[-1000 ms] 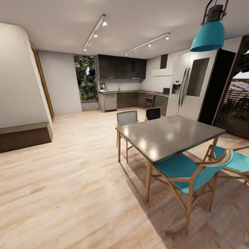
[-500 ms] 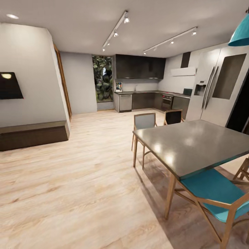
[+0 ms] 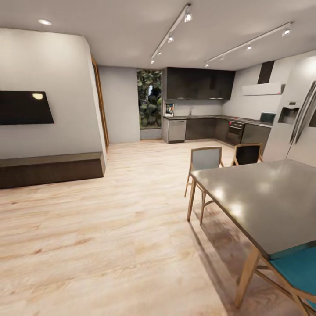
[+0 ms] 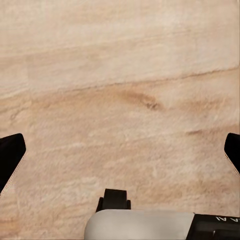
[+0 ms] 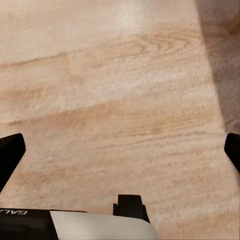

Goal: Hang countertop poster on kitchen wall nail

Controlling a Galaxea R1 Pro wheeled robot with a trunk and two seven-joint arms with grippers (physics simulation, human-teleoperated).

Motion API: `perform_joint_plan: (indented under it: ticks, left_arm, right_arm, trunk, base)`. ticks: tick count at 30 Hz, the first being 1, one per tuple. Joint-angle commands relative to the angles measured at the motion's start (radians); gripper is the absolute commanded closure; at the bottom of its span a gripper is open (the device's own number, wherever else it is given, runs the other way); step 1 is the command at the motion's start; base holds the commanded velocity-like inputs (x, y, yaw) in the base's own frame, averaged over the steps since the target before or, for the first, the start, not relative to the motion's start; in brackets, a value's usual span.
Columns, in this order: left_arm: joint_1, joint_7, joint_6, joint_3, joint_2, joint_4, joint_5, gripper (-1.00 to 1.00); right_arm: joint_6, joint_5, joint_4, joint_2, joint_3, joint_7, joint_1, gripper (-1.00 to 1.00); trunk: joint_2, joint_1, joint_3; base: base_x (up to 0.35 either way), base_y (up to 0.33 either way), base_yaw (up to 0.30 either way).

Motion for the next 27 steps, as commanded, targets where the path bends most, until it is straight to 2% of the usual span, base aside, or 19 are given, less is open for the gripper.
perform_joint_plan:
  ticks: [1,8,27]
  left_arm:
    - [0.000,0.000,0.000,0.001,0.000,-0.002,0.000,-1.00]
    - [0.000,0.000,0.000,0.001,0.000,-0.002,-0.001,-1.00]
    - [0.000,0.001,0.000,0.001,0.000,0.000,-0.002,-1.00]
  right_arm:
    - [-0.003,0.004,0.001,0.000,0.001,0.000,-0.001,-1.00]
    - [-0.002,0.006,0.004,-0.008,0.001,0.002,-0.001,-1.00]
    - [-0.003,0.004,0.004,-0.008,0.000,0.001,-0.001,-1.00]
  trunk:
    - [0.000,0.001,-0.001]
    - [0.000,0.001,-0.001]
    - [0.000,0.001,-0.001]
  base:
    - [0.341,0.011,0.055]
    - [0.341,0.003,0.016]
    - [0.341,0.050,0.000]
